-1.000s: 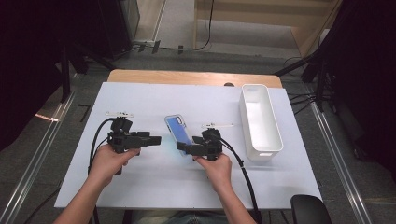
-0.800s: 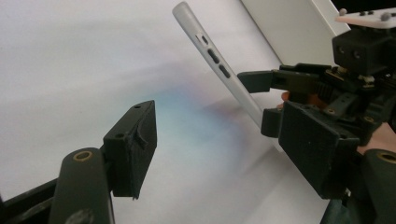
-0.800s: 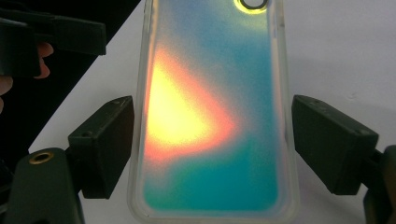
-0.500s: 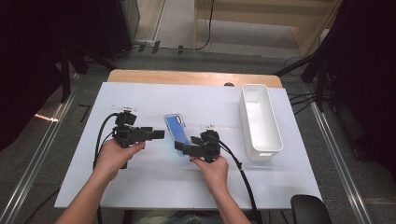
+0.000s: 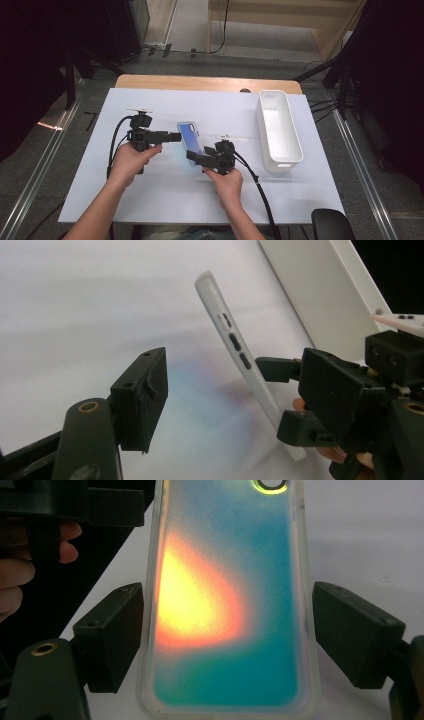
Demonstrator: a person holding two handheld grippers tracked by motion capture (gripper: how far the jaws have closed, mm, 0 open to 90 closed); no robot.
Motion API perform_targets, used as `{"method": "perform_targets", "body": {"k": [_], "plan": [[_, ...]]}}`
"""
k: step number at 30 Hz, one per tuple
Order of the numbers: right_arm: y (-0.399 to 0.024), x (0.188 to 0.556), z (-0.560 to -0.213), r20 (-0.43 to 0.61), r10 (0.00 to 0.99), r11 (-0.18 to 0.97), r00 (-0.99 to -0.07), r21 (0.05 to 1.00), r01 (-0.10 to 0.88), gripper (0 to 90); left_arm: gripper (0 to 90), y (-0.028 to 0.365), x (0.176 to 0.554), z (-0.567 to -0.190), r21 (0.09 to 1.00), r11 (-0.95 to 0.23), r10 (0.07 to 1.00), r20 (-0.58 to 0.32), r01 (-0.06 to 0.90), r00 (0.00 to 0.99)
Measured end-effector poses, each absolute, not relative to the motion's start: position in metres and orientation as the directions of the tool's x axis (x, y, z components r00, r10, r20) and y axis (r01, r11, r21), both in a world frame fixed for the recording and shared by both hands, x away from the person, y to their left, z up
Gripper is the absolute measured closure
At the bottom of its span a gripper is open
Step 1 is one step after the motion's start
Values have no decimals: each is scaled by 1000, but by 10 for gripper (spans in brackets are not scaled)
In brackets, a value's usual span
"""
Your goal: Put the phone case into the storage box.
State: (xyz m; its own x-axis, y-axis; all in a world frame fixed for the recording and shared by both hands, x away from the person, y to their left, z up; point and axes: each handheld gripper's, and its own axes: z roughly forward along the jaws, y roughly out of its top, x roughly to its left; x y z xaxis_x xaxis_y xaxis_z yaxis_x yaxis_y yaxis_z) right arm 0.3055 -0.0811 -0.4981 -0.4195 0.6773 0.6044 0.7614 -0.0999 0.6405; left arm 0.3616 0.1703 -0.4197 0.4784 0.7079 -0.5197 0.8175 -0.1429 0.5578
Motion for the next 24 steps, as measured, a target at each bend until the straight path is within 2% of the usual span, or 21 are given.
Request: {"method": "perform_targets", "body": {"k": [13,24], "plan": [[-79,302,-497,604,672,-104,-429,650,753,154,280,167,375,-422,526,-96,724,-546,845,422],[-76,300,-497,602,676,-113,-425,654,748,154,324,164,380,-423,537,-61,741,-541,842,398]]}}
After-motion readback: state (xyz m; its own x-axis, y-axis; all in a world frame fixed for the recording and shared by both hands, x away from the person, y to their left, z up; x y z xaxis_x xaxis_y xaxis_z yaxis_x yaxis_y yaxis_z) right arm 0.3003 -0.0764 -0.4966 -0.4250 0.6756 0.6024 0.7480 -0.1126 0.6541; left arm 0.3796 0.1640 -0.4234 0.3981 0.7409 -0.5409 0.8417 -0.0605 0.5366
